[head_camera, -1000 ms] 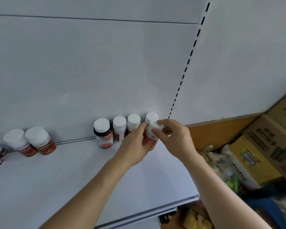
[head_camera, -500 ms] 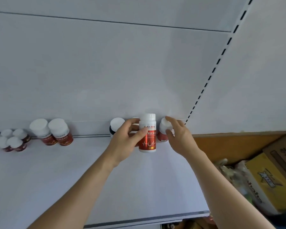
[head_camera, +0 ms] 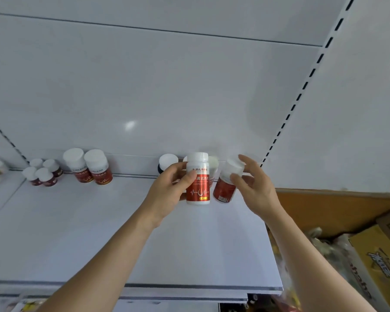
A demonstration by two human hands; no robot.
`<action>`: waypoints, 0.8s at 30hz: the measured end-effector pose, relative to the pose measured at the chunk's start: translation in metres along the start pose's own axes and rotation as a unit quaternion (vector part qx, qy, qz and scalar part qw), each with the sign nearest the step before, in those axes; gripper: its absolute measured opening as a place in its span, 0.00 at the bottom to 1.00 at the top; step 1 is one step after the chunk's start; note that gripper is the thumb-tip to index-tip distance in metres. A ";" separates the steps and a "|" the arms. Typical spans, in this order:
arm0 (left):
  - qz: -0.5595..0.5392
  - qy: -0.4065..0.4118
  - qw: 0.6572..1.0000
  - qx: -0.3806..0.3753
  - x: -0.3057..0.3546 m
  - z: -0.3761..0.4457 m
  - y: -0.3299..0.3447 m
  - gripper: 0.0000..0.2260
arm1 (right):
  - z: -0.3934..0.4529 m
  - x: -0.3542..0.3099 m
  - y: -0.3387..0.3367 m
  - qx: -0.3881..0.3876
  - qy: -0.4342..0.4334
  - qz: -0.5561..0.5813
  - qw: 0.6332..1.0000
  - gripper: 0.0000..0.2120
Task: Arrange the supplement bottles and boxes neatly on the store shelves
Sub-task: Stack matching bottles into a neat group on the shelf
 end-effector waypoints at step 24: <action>-0.113 0.010 0.994 0.002 0.028 -0.059 -0.098 0.19 | -0.052 -0.096 0.133 -0.017 0.114 0.339 0.934 0.10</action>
Point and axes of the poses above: each hand's wrist, its own z-axis towards the middle knuckle, its own y-axis out of the palm, x = y × z, the point moved 10 cm from there along z, towards the middle knuckle, and after that the axes turned 3 degrees about -z, right-handed, at the moved point
